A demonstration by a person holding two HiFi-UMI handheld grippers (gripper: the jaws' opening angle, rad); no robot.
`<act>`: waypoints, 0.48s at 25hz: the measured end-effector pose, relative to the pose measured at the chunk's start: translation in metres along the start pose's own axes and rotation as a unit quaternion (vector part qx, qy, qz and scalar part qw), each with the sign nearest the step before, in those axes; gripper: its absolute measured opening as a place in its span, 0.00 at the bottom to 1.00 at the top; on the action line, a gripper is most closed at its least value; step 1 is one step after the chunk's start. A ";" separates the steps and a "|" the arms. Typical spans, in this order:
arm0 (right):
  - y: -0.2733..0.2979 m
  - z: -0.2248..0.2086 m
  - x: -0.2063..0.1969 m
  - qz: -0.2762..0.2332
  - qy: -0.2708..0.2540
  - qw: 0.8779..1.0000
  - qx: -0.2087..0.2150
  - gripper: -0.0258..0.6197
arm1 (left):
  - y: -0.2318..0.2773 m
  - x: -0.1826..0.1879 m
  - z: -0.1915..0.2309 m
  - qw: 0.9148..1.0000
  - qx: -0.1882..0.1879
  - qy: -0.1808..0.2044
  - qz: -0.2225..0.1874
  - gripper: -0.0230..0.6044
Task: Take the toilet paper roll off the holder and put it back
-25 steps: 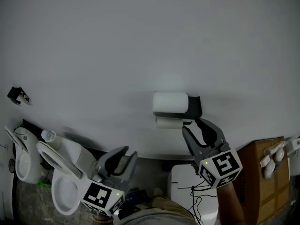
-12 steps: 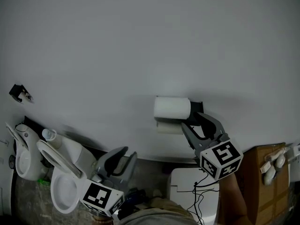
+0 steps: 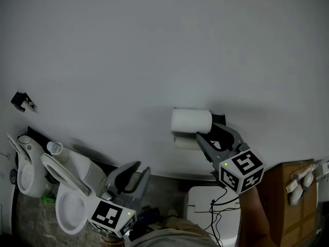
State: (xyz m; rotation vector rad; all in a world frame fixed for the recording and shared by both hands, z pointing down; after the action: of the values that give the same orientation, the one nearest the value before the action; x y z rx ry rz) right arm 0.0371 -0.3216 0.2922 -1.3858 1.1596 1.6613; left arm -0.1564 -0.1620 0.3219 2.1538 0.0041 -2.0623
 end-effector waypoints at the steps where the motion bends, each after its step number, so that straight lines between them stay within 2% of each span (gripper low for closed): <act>1: 0.000 -0.001 0.000 -0.002 0.000 1.000 -0.001 0.31 | 0.001 0.000 0.001 1.000 -0.001 0.001 0.000 0.19; 12: -0.005 -0.003 -0.001 -0.019 0.010 1.000 0.008 0.25 | 0.011 0.000 0.001 1.000 -0.013 -0.001 0.001 0.19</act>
State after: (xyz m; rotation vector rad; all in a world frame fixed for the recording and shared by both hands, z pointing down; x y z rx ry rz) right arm 0.0429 -0.3230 0.2921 -1.4079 1.1492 1.6117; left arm -0.1559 -0.1727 0.3226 2.1363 0.0273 -2.0506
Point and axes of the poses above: the fingertips, and each gripper's own axes: y forward along the fingers, z to its left, x out of its top, the point moved 7 cm from there along -y, backward along the fingers, and after that the axes turned 11 degrees about x, right-handed, at the moved point
